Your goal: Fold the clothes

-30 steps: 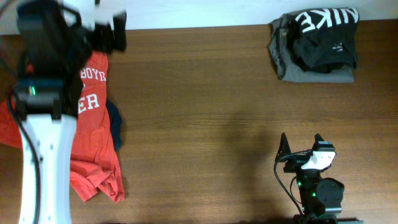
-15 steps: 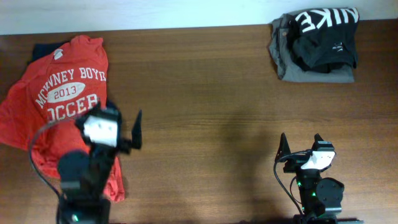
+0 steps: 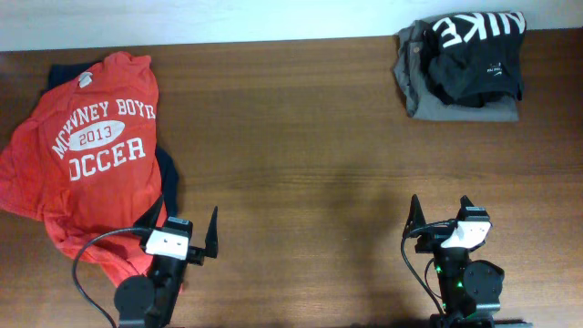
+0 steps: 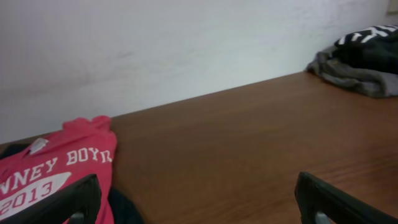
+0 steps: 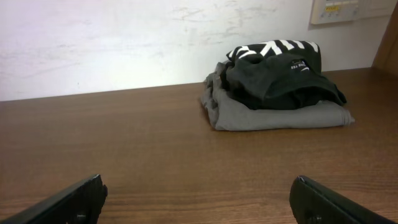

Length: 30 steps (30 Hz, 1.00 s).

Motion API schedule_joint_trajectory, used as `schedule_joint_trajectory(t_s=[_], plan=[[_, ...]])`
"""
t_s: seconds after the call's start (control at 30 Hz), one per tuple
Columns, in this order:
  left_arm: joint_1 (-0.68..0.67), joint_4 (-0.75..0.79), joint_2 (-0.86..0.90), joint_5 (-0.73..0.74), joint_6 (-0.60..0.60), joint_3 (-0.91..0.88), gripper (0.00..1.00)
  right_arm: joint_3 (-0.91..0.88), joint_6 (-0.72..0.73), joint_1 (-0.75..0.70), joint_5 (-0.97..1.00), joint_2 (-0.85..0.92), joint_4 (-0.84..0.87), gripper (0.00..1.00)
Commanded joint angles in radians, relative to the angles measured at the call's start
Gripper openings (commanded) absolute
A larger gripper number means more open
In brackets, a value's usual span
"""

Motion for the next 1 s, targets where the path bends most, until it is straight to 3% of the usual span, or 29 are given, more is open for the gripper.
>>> schedule_joint_trajectory(t_s=[0.0, 0.17, 0.27, 0.97], plan=[[0.005, 0.05, -0.059, -0.054, 0.01, -0.066, 0.99, -0.006, -0.006, -0.002, -0.002, -0.005, -0.005, 0.99], [0.057, 0.019, -0.123, -0.053, 0.009, -0.076, 0.99, -0.006, -0.006, -0.002, -0.002, -0.005, -0.005, 0.99], [0.099, -0.092, -0.16, -0.055, 0.009, -0.076, 0.99, -0.006, -0.006, -0.002, -0.002, -0.005, -0.005, 0.99], [0.114, -0.092, -0.159, -0.053, -0.006, -0.076, 0.99, -0.006, -0.006, -0.002, -0.002, -0.005, -0.005, 0.99]])
